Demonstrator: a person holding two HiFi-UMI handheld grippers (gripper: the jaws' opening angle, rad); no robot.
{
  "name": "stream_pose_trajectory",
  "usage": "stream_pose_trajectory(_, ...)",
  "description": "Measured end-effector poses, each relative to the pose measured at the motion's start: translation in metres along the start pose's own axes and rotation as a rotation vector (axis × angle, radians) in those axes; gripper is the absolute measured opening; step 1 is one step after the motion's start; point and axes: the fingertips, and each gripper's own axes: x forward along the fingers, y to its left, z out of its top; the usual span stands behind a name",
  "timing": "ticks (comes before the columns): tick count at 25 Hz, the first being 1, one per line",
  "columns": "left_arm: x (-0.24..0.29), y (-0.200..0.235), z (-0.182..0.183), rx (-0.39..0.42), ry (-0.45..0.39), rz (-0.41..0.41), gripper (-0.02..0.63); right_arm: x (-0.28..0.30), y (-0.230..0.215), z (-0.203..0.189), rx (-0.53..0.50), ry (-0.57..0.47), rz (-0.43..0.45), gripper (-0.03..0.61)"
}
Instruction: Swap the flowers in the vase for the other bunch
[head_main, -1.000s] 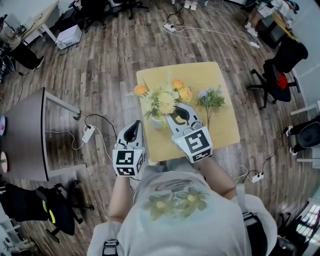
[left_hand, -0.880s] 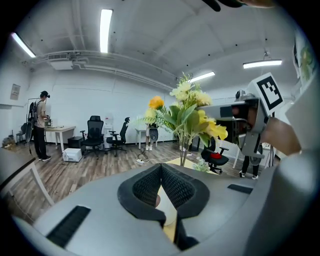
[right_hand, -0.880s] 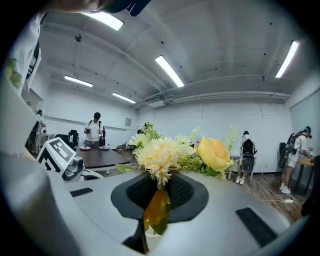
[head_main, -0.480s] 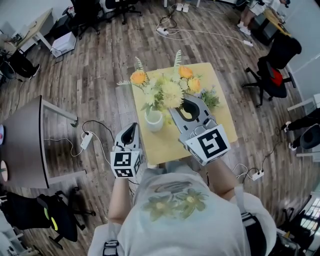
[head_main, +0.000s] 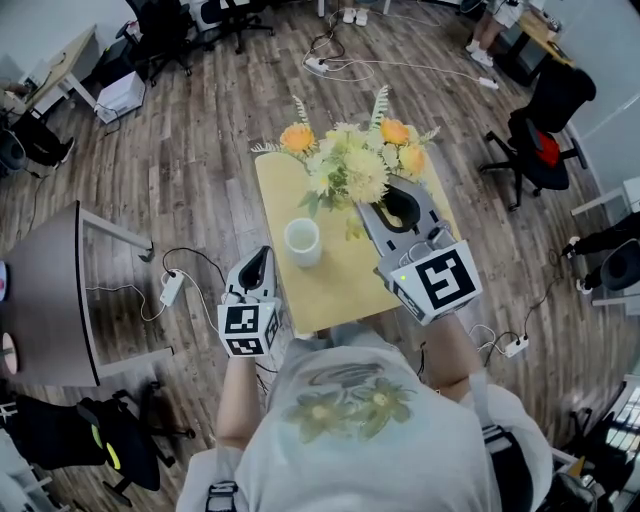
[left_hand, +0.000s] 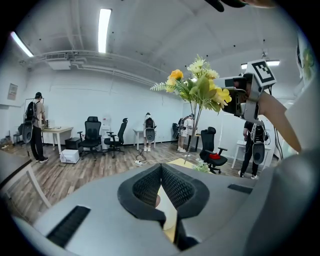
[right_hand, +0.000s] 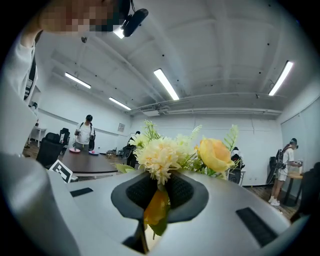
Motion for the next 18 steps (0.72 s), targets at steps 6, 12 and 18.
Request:
stream_pose_trajectory(6, 0.006, 0.003, 0.000, -0.002, 0.005, -0.012, 0.017, 0.005, -0.009, -0.026, 0.008, 0.103, -0.014, 0.067)
stream_pose_trajectory(12, 0.010, 0.001, 0.002, 0.000, 0.005, -0.019, 0.017, 0.005, -0.012, -0.058, 0.039, 0.190, 0.002, 0.067)
stream_pose_trajectory(18, 0.015, -0.003, -0.002, 0.004, 0.016, -0.021, 0.017, 0.004, -0.006, -0.102, 0.061, 0.322, 0.059, 0.067)
